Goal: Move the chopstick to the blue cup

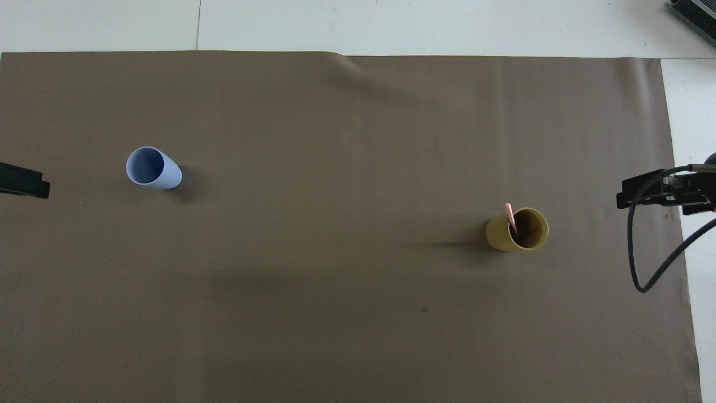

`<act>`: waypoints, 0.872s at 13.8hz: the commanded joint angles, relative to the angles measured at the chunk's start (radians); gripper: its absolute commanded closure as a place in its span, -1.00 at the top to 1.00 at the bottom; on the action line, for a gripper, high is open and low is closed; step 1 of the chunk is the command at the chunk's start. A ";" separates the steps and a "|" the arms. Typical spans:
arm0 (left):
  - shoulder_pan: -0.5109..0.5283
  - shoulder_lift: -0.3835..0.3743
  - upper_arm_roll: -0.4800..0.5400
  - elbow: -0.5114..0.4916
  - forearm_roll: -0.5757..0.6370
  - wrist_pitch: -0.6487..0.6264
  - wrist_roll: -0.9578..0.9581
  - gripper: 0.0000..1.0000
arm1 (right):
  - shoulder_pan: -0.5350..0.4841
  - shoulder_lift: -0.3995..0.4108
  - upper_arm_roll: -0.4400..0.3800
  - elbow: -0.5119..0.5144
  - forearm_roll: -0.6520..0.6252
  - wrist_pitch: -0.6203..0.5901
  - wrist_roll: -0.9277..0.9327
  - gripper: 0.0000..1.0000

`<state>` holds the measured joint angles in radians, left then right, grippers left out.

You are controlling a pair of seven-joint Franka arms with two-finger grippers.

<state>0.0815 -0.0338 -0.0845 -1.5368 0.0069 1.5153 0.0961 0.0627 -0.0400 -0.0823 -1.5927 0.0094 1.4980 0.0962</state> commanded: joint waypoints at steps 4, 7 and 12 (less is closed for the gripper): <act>0.004 -0.009 -0.012 -0.002 -0.012 -0.012 -0.007 1.00 | -0.006 -0.011 0.004 -0.010 -0.016 0.004 0.010 1.00; 0.003 -0.011 -0.020 -0.003 -0.013 -0.020 -0.006 1.00 | -0.006 -0.011 0.004 -0.010 -0.016 0.004 0.010 1.00; 0.004 -0.015 -0.021 -0.011 -0.013 -0.018 -0.006 1.00 | -0.006 -0.011 0.004 -0.010 -0.016 0.004 0.010 1.00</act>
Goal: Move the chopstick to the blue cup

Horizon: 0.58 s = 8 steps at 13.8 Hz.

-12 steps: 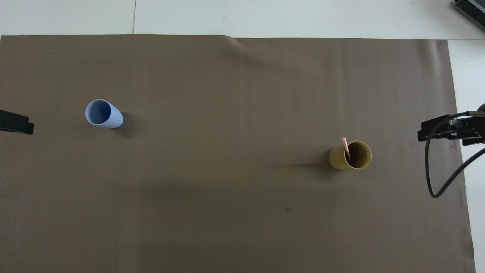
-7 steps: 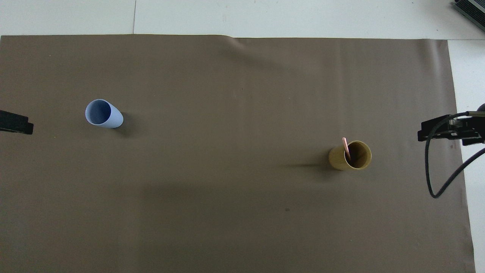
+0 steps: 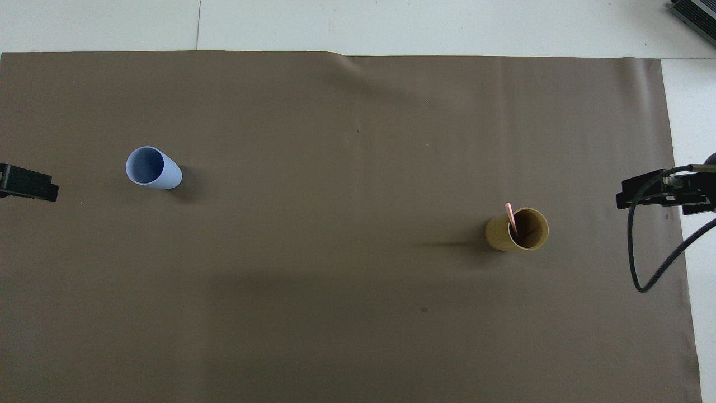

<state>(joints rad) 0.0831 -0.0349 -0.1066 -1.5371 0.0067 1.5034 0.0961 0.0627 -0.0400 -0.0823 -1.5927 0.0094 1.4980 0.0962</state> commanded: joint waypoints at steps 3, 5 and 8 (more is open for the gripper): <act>0.000 -0.017 -0.001 -0.023 -0.013 -0.003 -0.003 1.00 | -0.006 -0.011 0.003 -0.010 -0.016 0.004 0.010 1.00; 0.001 -0.028 -0.001 -0.037 -0.014 -0.002 0.000 1.00 | -0.006 -0.011 0.003 -0.010 -0.016 0.004 0.010 1.00; 0.001 -0.028 -0.001 -0.040 -0.014 0.004 0.004 1.00 | -0.006 -0.011 0.003 -0.010 -0.016 0.004 0.010 1.00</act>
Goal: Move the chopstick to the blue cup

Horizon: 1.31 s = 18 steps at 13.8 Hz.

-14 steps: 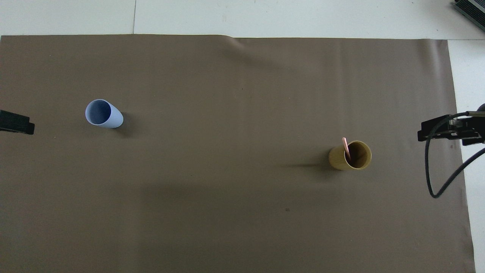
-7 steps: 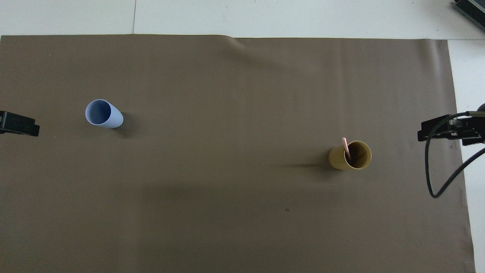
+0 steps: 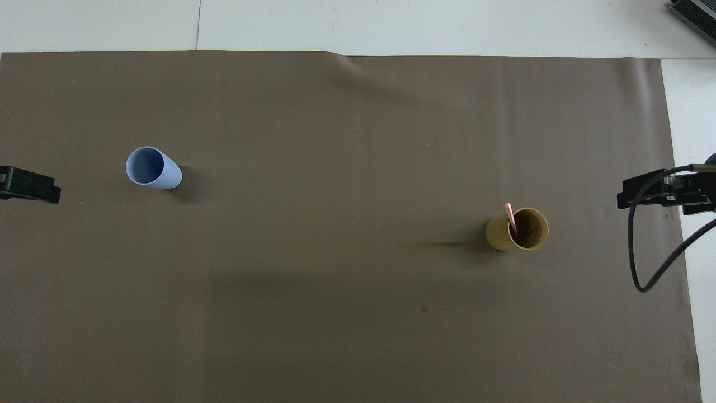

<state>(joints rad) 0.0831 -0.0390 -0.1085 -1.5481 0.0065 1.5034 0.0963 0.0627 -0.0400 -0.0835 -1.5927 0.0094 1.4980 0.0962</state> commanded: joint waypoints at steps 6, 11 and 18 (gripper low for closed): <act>0.001 -0.024 0.003 -0.052 -0.014 0.050 -0.006 1.00 | -0.006 -0.011 0.004 -0.010 -0.016 0.004 0.010 1.00; 0.001 -0.022 0.001 -0.055 -0.014 0.070 0.000 1.00 | -0.006 -0.011 0.004 -0.010 -0.016 0.004 0.010 1.00; 0.010 -0.022 0.001 -0.093 -0.014 0.138 0.005 1.00 | -0.014 -0.011 0.004 -0.010 -0.016 0.004 0.008 1.00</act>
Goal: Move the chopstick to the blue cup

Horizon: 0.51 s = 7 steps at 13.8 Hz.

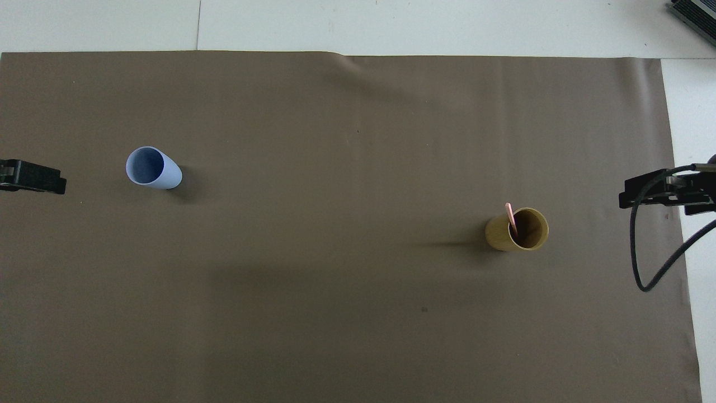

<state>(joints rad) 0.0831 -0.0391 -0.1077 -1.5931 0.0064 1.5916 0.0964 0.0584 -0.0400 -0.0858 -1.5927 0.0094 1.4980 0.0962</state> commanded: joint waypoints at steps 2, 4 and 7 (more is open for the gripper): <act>0.010 -0.012 0.002 -0.053 -0.014 0.083 0.009 1.00 | -0.009 -0.011 0.006 -0.010 -0.014 0.004 0.011 1.00; 0.017 -0.013 0.002 -0.085 -0.014 0.123 0.014 1.00 | -0.009 -0.011 0.006 -0.010 -0.009 0.004 0.010 1.00; 0.020 -0.010 0.005 -0.114 -0.014 0.146 0.037 1.00 | -0.008 -0.011 0.008 -0.007 -0.005 0.002 0.011 1.00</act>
<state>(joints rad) 0.0850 -0.0363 -0.1002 -1.6666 0.0064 1.6997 0.1043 0.0584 -0.0400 -0.0859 -1.5927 0.0094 1.4980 0.0962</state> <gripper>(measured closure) 0.000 0.000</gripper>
